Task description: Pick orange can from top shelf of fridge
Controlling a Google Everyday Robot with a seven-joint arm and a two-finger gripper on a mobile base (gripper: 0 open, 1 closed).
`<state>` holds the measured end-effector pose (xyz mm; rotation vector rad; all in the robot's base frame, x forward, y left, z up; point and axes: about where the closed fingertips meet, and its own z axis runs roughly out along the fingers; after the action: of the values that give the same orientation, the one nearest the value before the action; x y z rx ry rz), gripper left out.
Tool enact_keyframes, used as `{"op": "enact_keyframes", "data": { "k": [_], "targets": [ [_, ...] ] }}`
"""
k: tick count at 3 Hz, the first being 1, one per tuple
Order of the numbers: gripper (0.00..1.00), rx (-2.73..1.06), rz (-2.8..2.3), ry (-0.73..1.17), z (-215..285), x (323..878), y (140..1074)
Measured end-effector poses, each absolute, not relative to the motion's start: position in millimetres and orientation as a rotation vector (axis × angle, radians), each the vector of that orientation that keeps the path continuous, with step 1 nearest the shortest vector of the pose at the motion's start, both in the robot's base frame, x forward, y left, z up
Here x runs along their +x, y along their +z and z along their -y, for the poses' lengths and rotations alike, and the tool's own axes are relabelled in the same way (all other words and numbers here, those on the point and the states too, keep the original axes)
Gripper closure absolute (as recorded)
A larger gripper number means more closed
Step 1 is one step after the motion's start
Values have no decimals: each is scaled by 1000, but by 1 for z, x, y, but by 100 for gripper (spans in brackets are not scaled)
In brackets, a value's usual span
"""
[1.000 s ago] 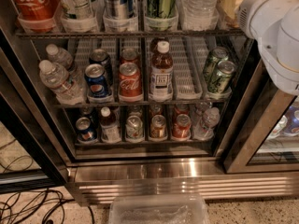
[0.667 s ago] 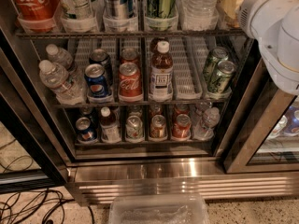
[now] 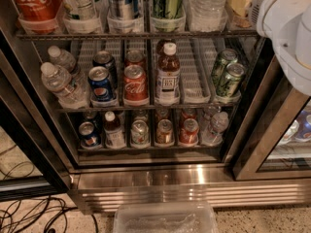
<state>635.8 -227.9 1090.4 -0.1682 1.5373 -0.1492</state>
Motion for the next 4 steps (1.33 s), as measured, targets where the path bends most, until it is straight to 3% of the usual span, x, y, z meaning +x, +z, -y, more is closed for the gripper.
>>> {"op": "enact_keyframes", "data": {
  "k": [4],
  "targets": [
    [100, -220, -1513, -52, 225, 600, 1125]
  ]
}}
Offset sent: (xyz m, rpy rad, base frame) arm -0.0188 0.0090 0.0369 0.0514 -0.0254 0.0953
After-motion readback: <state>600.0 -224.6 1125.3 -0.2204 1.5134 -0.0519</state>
